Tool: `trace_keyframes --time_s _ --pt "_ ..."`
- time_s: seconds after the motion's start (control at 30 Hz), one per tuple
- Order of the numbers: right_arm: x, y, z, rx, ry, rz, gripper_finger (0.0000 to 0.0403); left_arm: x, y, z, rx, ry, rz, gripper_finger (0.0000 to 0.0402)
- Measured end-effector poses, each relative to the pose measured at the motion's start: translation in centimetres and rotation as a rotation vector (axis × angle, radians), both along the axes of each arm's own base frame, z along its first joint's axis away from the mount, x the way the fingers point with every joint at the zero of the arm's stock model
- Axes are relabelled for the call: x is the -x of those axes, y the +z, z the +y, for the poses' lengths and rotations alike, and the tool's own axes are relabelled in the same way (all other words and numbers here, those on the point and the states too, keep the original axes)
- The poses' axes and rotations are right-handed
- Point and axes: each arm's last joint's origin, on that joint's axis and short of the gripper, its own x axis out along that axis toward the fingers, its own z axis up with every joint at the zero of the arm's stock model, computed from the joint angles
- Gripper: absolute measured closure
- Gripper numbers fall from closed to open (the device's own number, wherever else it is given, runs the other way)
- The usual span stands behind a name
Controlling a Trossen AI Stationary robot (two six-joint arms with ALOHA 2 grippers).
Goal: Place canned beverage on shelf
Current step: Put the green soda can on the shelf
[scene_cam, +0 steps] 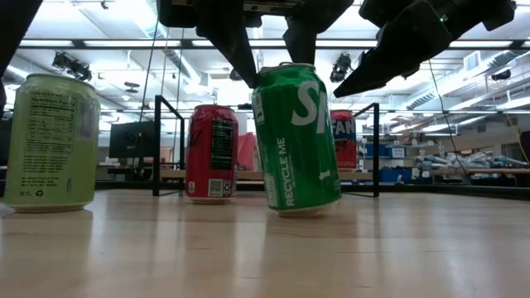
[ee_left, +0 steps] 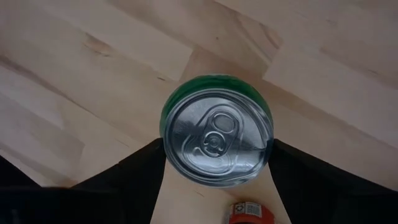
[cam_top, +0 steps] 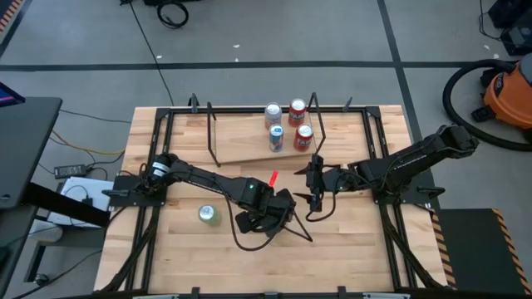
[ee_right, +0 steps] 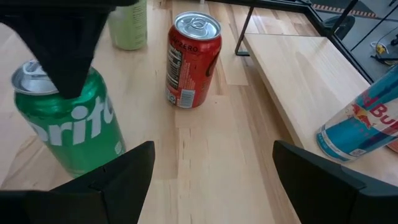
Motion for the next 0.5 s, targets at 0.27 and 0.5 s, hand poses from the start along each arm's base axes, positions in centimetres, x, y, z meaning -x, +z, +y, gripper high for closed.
trace_keyframes --time_s 0.27,0.5 --pt "0.05 0.00 0.23 -0.001 0.007 -0.001 0.0066 -0.11 0.00 -0.05 0.011 0.025 -0.011 0.0120" --pt "0.05 0.00 0.23 -0.001 0.006 -0.001 0.0066 -0.15 -0.03 -0.37 -0.001 0.022 -0.025 0.0098"
